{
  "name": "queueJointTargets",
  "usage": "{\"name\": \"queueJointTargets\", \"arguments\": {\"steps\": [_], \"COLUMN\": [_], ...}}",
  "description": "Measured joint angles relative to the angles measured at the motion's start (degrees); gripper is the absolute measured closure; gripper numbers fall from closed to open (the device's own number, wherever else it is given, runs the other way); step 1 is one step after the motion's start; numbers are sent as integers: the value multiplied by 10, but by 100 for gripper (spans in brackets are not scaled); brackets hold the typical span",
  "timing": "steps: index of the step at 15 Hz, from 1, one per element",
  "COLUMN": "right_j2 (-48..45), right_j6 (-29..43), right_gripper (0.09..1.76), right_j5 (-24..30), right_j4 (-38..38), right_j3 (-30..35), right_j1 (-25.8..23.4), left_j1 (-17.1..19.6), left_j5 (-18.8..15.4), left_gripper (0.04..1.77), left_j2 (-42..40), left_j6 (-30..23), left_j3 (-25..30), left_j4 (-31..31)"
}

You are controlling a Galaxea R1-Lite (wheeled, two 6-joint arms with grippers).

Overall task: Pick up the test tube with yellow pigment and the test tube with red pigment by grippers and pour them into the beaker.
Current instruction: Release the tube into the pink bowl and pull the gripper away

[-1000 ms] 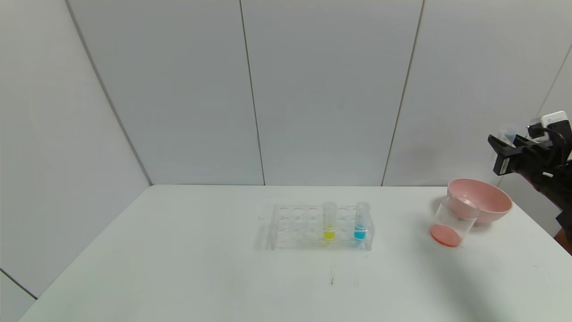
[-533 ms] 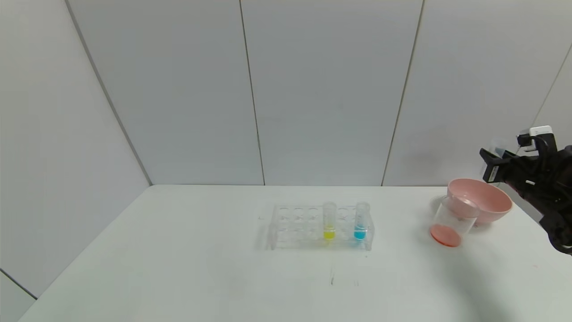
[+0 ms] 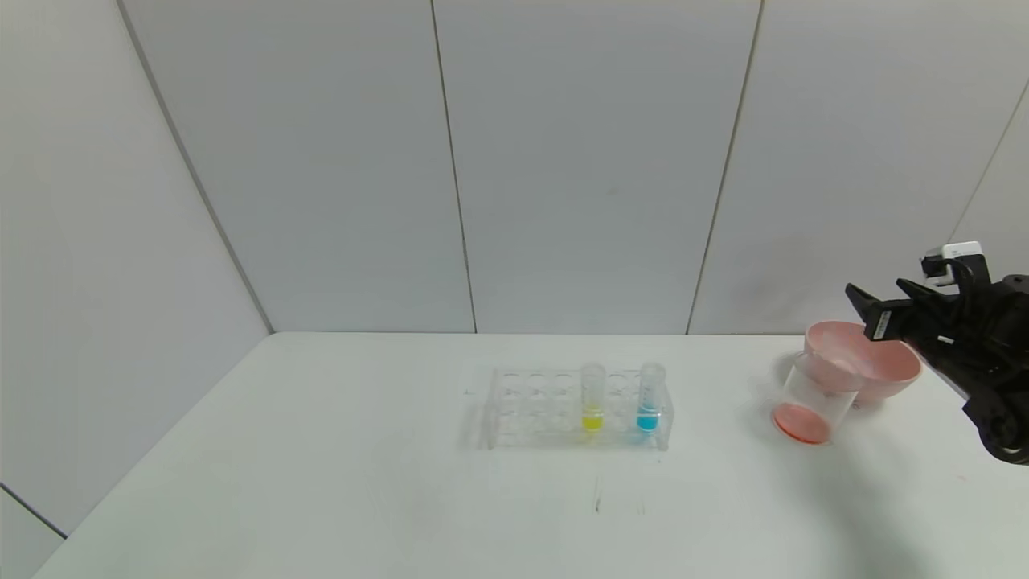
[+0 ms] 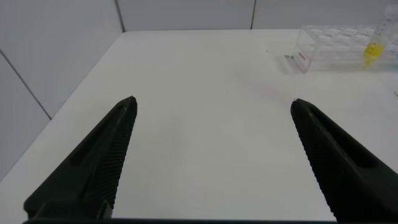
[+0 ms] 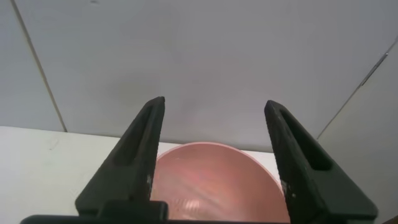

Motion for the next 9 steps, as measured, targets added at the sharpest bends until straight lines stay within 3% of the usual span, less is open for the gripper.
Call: {"name": "queueJointTargets", "arguments": {"steps": [5,9], "right_j2": [-66,-217], "right_j6": [6,75], "right_gripper": [42,31], "right_j5": [5,5], "right_j4": [40,197], "right_j3": [6,9], "right_j1": [3,41], "left_j1": [0,0], "left_j5": [0,0], "left_gripper": [5,5], "left_j2": [0,0], "left_j6": [0,0], "left_j3": [0,0], "left_j4": [0,0]}}
